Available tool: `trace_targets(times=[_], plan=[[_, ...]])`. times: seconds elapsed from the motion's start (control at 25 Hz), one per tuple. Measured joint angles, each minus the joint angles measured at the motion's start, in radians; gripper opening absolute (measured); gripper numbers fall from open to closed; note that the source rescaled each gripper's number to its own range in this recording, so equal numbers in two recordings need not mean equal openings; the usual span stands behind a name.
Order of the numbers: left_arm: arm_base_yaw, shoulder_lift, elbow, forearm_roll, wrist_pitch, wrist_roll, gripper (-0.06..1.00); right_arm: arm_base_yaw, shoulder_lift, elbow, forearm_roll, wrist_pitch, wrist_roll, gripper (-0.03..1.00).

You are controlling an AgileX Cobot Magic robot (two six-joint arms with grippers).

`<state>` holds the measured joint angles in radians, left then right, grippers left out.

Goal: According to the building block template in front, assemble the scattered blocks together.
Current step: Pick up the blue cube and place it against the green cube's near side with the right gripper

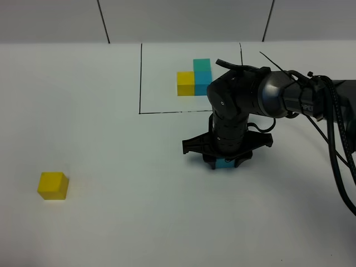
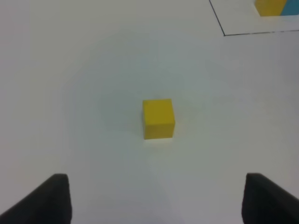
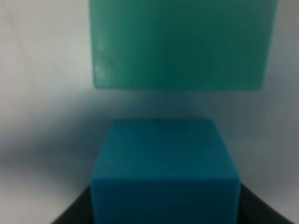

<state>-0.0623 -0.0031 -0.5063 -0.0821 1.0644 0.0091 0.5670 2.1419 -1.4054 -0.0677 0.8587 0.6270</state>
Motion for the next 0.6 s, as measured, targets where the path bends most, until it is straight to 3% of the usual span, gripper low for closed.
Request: trace_targets(times=[0.6], plan=[[0.0,0.0,0.0,0.0,0.0,0.0,0.62,-0.02,0.001,-0.001,0.007,-0.018,-0.002,0.01]])
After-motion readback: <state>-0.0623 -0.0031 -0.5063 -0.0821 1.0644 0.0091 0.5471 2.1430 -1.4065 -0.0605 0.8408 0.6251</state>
